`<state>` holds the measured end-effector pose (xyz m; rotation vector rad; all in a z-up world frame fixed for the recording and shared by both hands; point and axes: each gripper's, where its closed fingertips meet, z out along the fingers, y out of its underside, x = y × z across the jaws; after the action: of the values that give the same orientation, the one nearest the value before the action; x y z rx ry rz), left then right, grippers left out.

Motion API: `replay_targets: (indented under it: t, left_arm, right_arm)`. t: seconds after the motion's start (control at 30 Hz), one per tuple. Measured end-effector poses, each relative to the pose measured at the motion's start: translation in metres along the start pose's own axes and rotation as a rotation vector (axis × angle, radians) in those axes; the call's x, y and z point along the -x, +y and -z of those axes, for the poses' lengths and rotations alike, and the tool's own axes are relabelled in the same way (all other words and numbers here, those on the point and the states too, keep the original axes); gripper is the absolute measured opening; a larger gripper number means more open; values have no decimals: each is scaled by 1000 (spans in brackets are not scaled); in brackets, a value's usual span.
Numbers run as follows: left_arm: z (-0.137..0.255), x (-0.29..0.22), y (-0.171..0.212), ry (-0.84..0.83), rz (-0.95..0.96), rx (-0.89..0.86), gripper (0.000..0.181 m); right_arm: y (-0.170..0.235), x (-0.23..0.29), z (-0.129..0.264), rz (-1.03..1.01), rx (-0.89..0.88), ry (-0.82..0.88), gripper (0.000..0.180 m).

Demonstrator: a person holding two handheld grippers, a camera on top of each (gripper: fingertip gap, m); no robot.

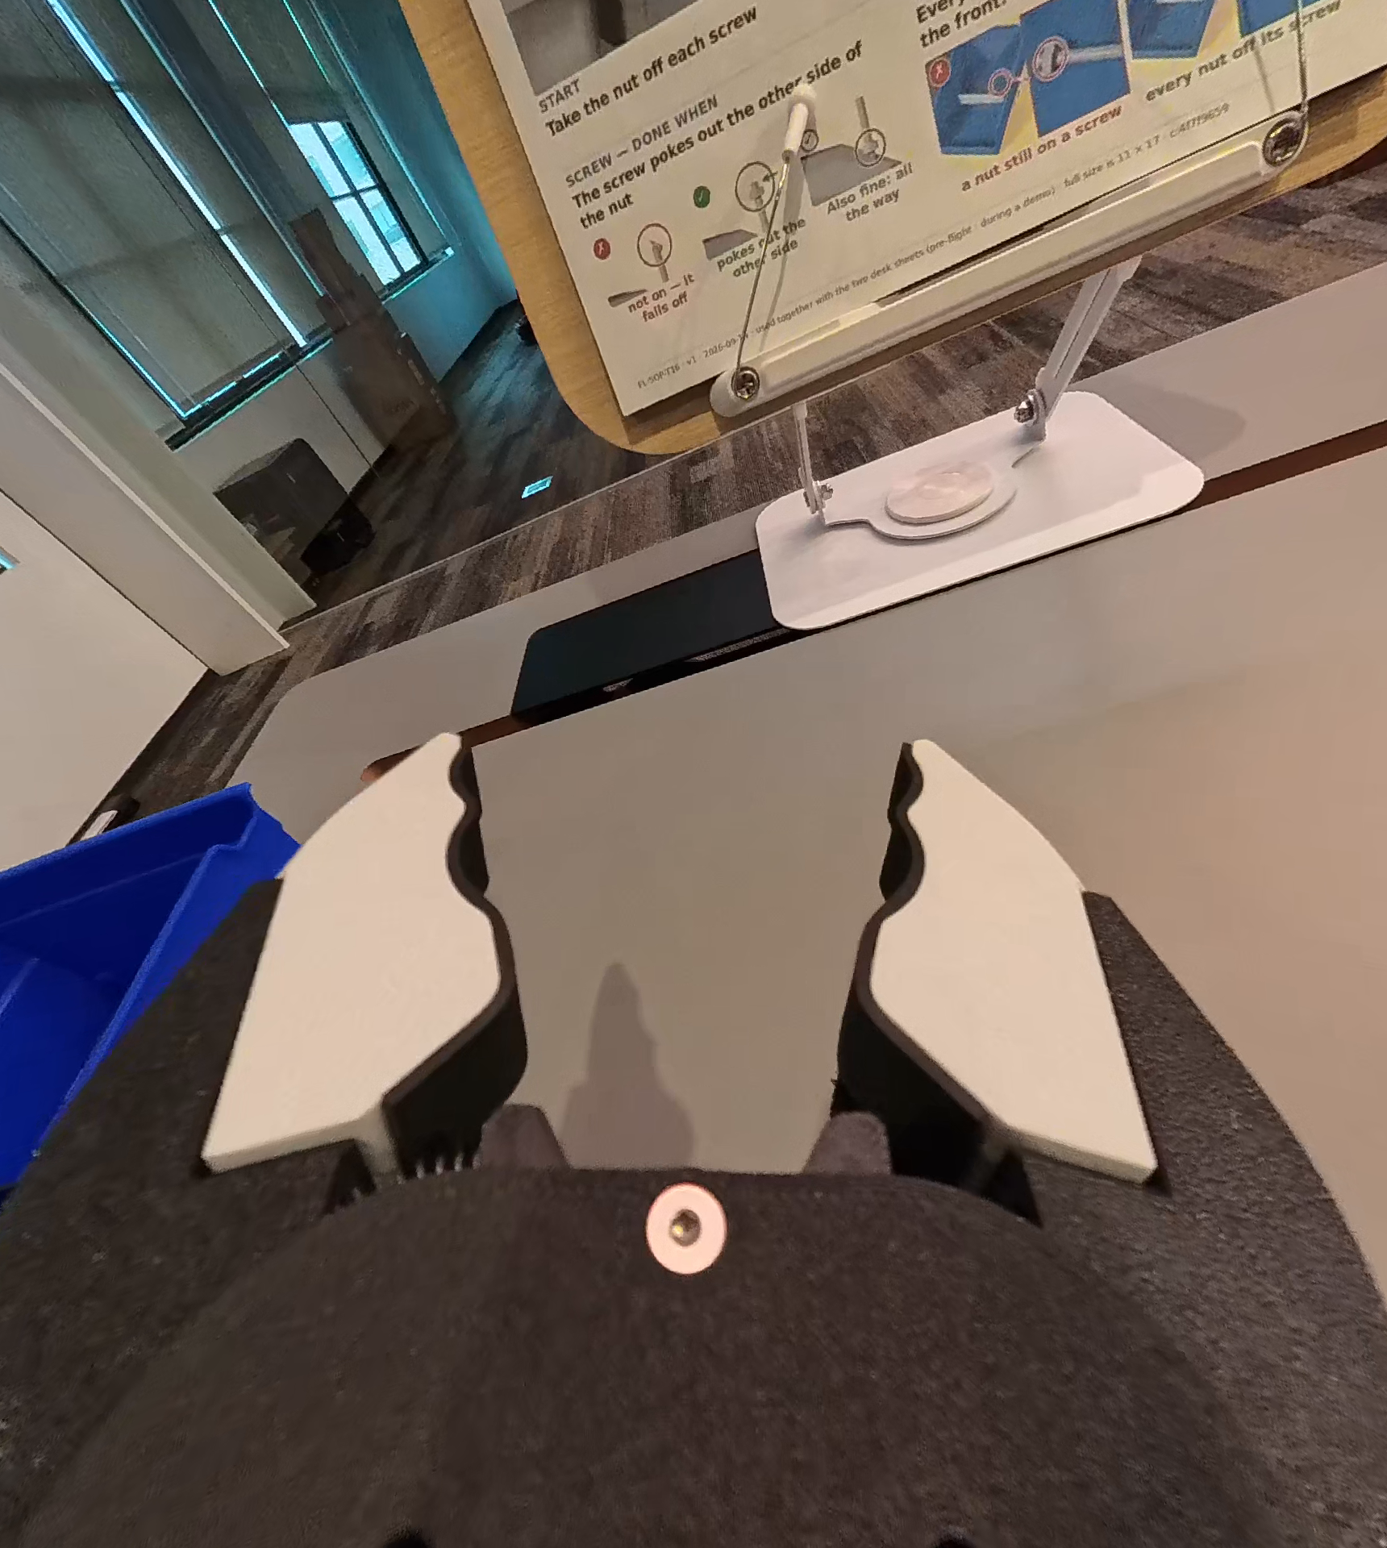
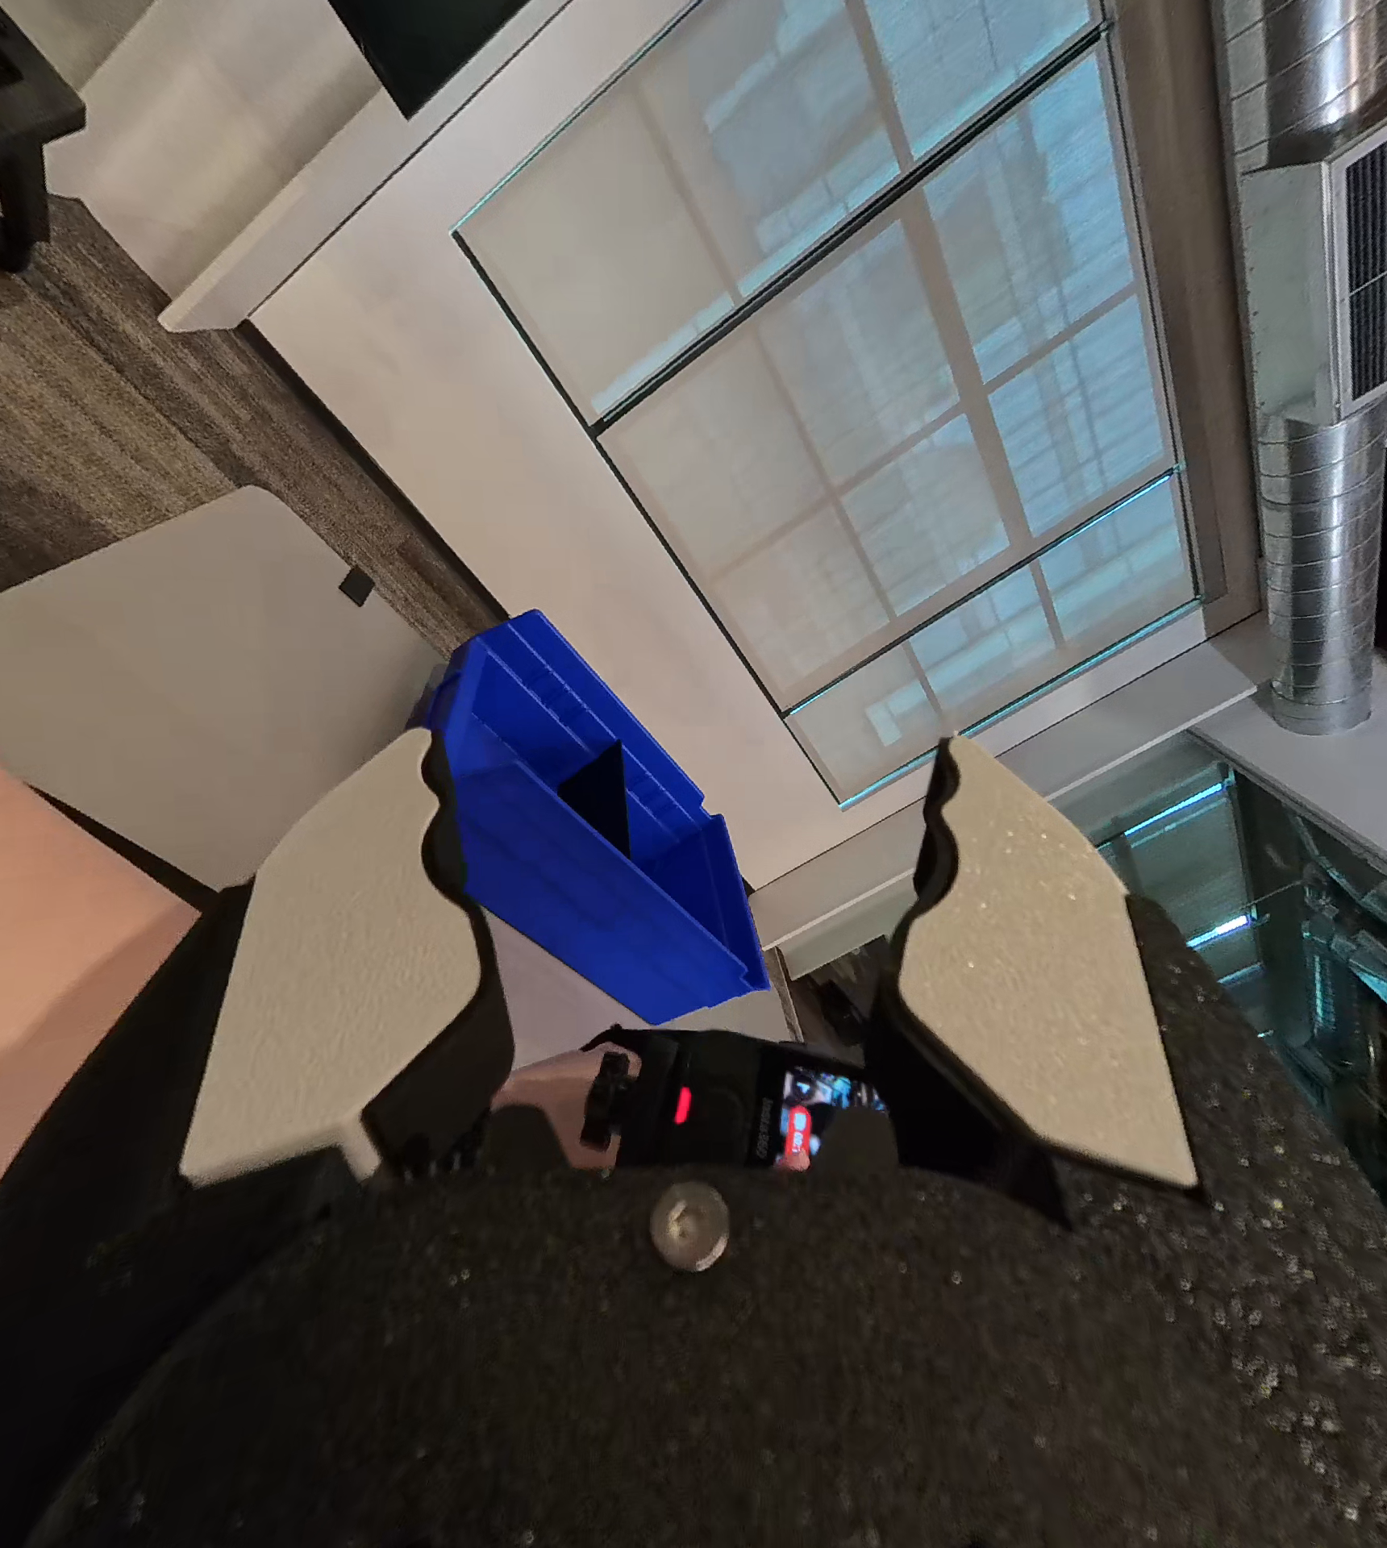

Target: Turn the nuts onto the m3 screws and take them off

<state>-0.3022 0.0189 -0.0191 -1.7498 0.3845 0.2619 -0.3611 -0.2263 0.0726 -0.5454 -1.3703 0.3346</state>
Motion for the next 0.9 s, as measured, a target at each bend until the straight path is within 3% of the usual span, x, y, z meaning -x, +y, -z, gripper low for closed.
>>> replay_targets:
  t: [0.27, 0.63, 0.77, 0.9]
  left_arm:
    - [0, -3, -1, -10, -34, -2, 93]
    - [-2, 1, 0, -14, -25, 4, 93]
    - [0, 4, -3, -1, 20, -18, 94]
    - [9, 21, -19, 15, 154, -129, 96]
  right_arm:
    - [9, -5, 0, 2, 40, 25, 105]
    - [-16, -42, 28, -34, -16, 142, 104]
    - [-3, -79, 51, -87, 25, 265, 103]
    - [44, -145, 105, -300, 106, 518, 102]
